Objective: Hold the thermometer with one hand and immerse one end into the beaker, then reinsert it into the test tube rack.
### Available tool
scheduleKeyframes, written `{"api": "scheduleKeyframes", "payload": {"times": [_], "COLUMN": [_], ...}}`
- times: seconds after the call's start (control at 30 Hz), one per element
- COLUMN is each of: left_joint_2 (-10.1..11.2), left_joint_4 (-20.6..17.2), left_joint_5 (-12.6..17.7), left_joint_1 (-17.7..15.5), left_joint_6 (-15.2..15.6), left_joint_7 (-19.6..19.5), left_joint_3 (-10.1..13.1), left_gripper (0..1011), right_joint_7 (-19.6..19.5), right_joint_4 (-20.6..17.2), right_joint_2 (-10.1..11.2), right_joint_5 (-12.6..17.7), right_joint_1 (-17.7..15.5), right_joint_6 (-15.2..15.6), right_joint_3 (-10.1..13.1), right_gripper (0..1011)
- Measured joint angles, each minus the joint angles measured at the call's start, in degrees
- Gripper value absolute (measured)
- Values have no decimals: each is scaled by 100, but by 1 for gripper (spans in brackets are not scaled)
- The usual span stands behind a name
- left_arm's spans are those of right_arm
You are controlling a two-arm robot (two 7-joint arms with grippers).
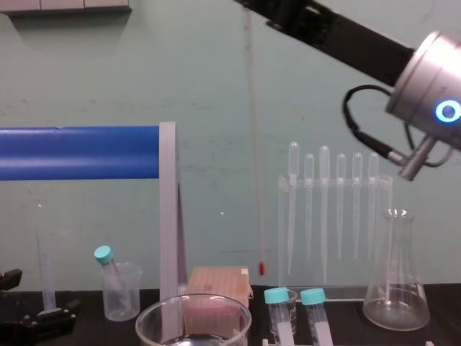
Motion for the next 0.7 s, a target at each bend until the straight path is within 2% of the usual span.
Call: {"api": "scheduleKeyframes", "payload": {"times": [0.17,0.33,0.7], "left_joint_2": [0,0,0], "left_joint_4": [0,0,0], "left_joint_5": [0,0,0], "left_joint_1": [0,0,0], "left_joint_6": [0,0,0], "left_joint_7": [0,0,0], "left_joint_3": [0,0,0], "left_gripper": [1008,1008,1008], "right_joint_7": [162,237,537], "right_joint_4": [127,224,915], "right_joint_2": [-73,-107,-331], "right_joint_5": [54,88,228], "right_joint_1": [105,163,415], "right_joint_6": [-50,-89,-242], "right_joint_3": [-238,-362,-630], "right_gripper": [56,56,56]}}
